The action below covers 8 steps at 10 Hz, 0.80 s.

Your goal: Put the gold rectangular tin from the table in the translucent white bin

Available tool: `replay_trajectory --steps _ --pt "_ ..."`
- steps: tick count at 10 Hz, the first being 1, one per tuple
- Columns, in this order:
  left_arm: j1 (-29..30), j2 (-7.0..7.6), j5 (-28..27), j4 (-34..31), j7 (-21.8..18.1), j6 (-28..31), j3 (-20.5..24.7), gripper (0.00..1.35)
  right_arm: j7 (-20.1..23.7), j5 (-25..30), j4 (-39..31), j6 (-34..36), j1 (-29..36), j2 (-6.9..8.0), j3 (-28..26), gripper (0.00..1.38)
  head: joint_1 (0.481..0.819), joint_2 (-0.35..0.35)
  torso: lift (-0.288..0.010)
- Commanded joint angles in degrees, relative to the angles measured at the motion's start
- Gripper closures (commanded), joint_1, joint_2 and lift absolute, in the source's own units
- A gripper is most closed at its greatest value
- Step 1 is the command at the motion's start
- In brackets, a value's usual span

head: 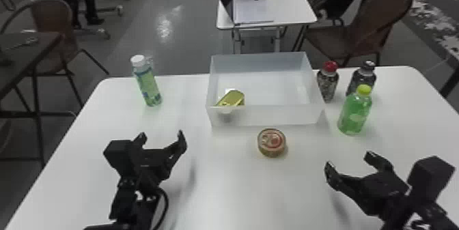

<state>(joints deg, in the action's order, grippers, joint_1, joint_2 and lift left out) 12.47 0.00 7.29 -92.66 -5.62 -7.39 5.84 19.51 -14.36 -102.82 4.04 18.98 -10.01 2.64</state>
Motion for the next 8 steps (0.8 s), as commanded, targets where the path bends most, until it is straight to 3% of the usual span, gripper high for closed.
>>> replay_trajectory --steps 1,6,8 --pt "5.29 -0.15 1.24 -2.79 0.70 -1.48 -0.48 0.18 0.00 0.12 -0.28 0.00 0.35 -0.09 -0.27 0.10 0.695 0.118 -0.127" --pt "16.89 -0.15 1.24 -7.71 4.92 -7.90 -1.44 0.18 -0.35 0.65 -1.07 0.00 1.15 -0.01 -0.27 0.10 0.695 0.140 -0.127" --pt "17.68 -0.15 0.89 -7.62 5.36 -8.69 -1.62 0.18 -0.97 0.38 -1.42 0.00 1.67 -0.01 -0.27 0.10 0.695 0.143 -0.127"
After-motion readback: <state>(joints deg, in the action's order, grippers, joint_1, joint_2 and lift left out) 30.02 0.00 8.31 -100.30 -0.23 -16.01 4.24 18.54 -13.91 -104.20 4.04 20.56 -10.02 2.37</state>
